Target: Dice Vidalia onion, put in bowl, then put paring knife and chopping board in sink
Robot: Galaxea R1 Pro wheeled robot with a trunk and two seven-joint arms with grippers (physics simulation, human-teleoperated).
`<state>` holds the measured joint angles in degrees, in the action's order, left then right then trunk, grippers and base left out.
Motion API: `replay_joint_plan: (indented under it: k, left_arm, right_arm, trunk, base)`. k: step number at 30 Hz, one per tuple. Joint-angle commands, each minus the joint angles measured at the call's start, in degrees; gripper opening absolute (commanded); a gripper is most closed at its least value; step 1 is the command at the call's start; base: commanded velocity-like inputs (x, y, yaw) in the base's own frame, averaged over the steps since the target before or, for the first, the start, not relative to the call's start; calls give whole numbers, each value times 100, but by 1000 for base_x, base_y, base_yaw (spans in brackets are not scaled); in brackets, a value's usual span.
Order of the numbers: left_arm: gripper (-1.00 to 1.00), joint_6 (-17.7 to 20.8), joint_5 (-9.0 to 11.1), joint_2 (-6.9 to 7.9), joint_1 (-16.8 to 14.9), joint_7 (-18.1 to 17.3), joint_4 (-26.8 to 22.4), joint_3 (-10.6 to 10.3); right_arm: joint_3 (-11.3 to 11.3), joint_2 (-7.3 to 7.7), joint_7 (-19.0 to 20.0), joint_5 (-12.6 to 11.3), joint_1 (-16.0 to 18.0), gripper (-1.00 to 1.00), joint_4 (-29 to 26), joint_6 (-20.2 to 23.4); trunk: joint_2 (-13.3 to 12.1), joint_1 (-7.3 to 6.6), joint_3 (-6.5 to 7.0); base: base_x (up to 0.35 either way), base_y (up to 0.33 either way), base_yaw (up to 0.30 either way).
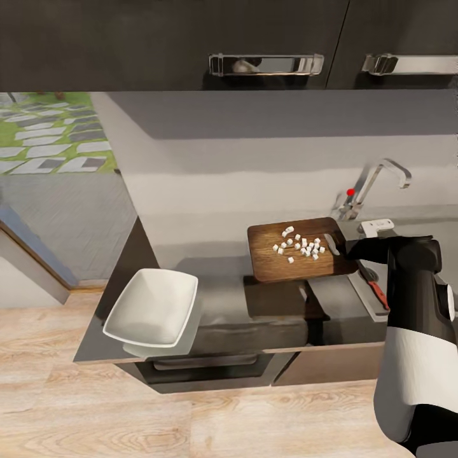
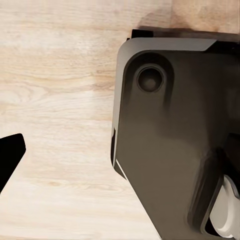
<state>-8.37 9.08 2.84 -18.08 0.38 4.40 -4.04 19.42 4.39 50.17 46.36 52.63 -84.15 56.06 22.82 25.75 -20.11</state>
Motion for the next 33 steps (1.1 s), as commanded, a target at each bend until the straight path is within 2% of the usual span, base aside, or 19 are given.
replay_joint_plan:
  k: [1,13,24,33]
  left_arm:
    - [100,-42,50,-2,-11,0,26,-44]
    - [100,-42,50,15,-11,-2,26,-44]
    - [100,-42,50,15,-11,-2,26,-44]
    - [100,-42,50,15,-11,-2,26,-44]
  right_arm:
    - [2,0,62,49,6,-100,-5,19]
    - [0,0,63,49,9,-100,-5,19]
    - [0,0,63,49,6,-100,-5,19]
    - [0,0,63,49,8,-100,-5,19]
  trunk:
    - [10,3,0]
    - [10,3,109]
    - [10,3,209]
    - [10,3,290]
  base:
    - [0,0,0]
    - [-16,17,0]
    - [-130,244,0]
    - [-1,302,0]
